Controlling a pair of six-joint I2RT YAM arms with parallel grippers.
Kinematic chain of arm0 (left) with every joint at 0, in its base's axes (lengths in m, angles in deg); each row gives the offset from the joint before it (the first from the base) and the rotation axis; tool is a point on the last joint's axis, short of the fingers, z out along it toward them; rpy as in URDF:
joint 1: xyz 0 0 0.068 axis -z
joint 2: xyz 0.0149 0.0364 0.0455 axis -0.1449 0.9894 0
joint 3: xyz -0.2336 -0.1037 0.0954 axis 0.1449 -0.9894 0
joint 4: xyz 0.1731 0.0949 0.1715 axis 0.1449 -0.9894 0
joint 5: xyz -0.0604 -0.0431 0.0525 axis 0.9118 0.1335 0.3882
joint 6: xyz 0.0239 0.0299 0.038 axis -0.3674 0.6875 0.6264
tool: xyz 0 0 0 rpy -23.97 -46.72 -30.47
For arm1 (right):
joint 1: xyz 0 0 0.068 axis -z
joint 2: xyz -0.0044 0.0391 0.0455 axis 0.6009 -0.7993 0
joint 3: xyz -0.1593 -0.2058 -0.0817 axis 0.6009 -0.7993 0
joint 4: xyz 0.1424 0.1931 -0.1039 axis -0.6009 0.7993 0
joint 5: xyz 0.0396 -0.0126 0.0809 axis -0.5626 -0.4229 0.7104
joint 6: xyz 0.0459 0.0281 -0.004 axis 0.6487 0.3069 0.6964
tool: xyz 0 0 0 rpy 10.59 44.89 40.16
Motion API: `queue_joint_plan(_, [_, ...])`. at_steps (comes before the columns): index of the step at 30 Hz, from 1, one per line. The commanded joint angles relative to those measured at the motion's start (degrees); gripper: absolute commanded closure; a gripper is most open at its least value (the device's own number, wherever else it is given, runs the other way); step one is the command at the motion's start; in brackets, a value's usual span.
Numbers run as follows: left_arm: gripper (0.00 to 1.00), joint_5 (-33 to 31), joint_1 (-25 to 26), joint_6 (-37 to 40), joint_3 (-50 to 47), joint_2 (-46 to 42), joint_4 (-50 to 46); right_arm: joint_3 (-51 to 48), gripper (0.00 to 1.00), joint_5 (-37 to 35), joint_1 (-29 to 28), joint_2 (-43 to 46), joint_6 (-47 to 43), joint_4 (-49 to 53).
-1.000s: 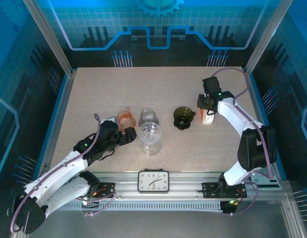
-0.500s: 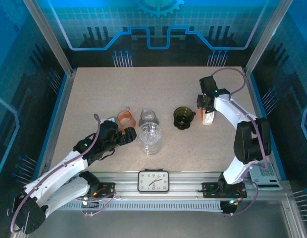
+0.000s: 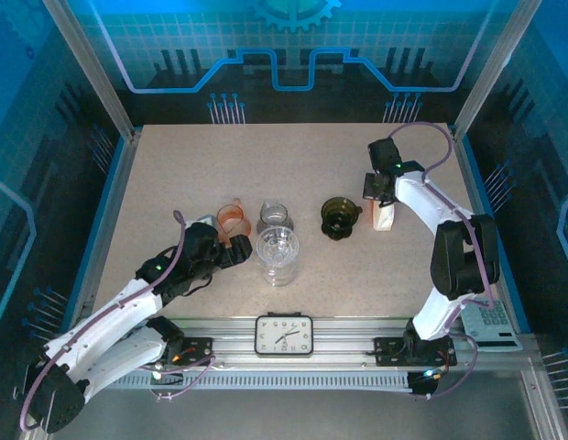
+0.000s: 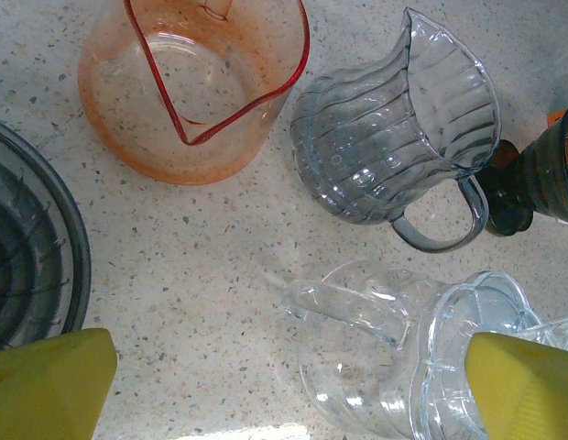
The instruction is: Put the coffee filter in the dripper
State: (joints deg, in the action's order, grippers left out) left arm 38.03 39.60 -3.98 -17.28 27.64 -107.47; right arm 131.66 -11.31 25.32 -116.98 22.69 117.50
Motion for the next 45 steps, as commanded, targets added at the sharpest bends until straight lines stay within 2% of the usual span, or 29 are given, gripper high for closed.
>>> queue_joint_plan(1, [0.01, 1.0, -0.4, -0.2, 1.0, 0.5, -0.8, 1.0, 1.00, -1.6, -1.1, 1.8, -1.8, 0.9])
queue_joint_plan(16, [0.01, 1.5, -0.4, -0.7, 1.7, 0.7, -0.9, 0.6, 1.00, -4.3, -3.7, 9.3, -3.7, 5.0])
queue_joint_plan(27, [0.01, 2.6, -0.5, 0.1, 4.8, 0.5, -2.6, 1.9, 1.00, -3.2, -7.3, 20.5, -4.4, 10.0])
queue_joint_plan(30, [0.01, 3.6, -0.6, 0.8, 6.4, 0.3, -3.9, 2.2, 1.00, -0.8, -8.5, 24.1, -5.0, 12.0])
queue_joint_plan(37, [0.01, 4.1, -1.0, 0.6, 9.6, 0.3, -11.3, 1.9, 1.00, 10.8, -11.8, 32.1, -8.2, 14.7])
queue_joint_plan(42, [0.01, 5.2, -1.1, 0.3, 10.6, 1.3, -16.9, 4.2, 1.00, 16.5, -16.0, 34.7, -10.3, 19.9])
queue_joint_plan(45, [0.01, 6.4, -1.2, -0.5, 10.1, 1.5, -18.0, 5.2, 1.00, 17.3, -20.3, 34.8, -11.1, 22.5])
